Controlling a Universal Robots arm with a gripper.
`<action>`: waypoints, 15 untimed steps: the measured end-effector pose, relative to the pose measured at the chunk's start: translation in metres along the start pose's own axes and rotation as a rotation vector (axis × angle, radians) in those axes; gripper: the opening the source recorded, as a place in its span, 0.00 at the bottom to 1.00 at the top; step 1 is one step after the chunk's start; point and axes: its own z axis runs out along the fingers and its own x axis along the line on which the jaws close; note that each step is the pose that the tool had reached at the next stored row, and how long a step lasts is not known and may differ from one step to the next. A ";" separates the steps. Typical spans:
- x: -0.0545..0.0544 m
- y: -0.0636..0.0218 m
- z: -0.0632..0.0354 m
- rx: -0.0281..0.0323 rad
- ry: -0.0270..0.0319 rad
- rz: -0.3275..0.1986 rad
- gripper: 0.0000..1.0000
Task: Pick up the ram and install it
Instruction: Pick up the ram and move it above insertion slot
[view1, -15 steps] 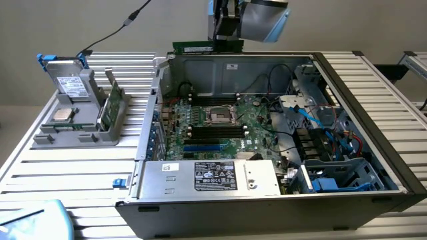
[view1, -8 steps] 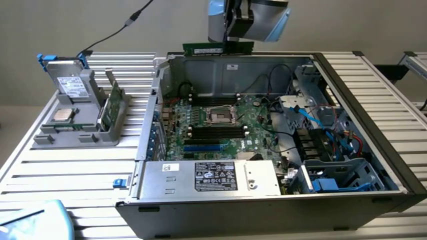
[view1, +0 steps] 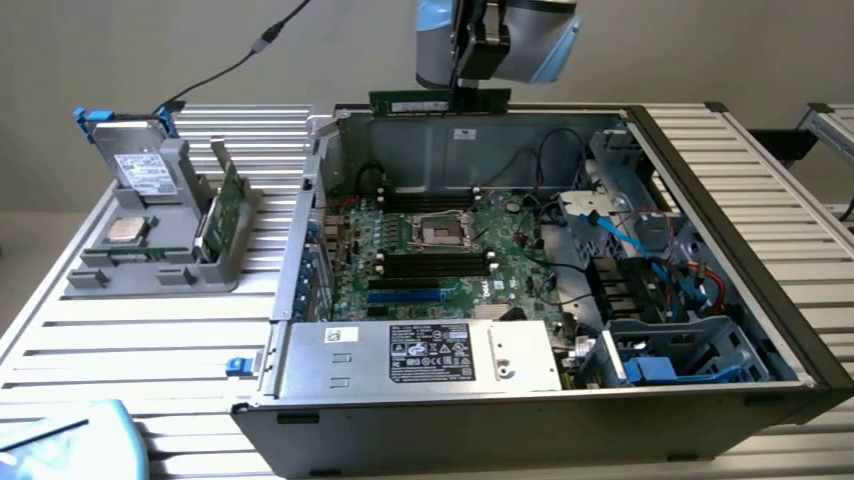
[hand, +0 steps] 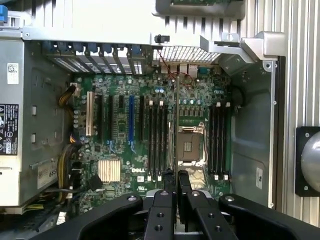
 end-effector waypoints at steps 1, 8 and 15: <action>0.000 -0.0001 0.0003 0.0002 0.0018 0.005 0.14; 0.000 -0.0025 0.0026 0.0019 0.0182 0.031 0.14; 0.001 -0.0141 0.0111 0.0026 0.0228 0.047 0.14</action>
